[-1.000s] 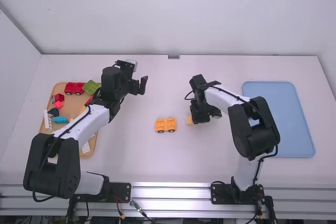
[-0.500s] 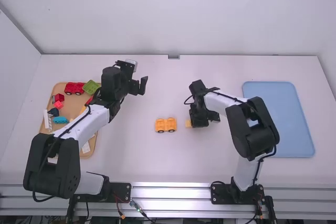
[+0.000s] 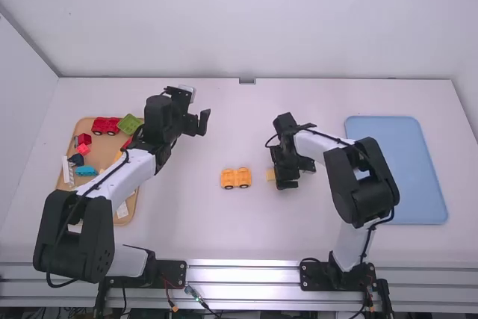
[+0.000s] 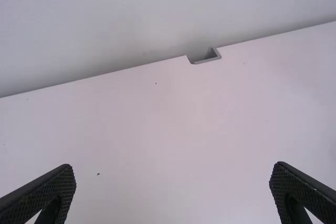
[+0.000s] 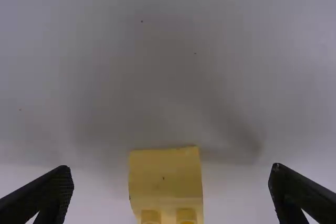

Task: Assemble lego blocks to make yellow taxi

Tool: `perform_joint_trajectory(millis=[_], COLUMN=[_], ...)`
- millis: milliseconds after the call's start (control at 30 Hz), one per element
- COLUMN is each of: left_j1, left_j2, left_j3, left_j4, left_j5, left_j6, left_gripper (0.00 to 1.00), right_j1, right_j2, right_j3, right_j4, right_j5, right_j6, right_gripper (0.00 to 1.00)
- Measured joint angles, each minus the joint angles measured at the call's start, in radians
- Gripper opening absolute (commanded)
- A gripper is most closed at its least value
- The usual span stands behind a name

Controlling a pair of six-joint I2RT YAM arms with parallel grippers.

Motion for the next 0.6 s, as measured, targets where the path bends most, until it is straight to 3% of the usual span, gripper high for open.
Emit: perform_joint_trajectory(millis=[233,333,467,600], left_j1=[0.0,0.0,0.0,0.0], left_j2=[0.0,0.0,0.0,0.0], left_j3=[0.0,0.0,0.0,0.0], left_j4=[0.0,-0.003,-0.004,-0.004], left_j5=[0.0,0.0,0.0,0.0], left_j6=[0.0,-0.001,-0.001,-0.001], left_gripper=[0.99,0.99,0.99,0.99], right_j1=[-0.002,-0.011,-0.027,-0.044], right_j2=[0.0,0.0,-0.001,-0.001], right_j3=[0.006,0.053,0.185,0.367], right_j4=[-0.021,-0.105,-0.275,-0.407], right_j5=[-0.021,-0.037,-0.034,-0.051], right_j6=[-0.093,-0.158,-0.268,-0.51], right_gripper=[0.99,0.99,0.99,0.99])
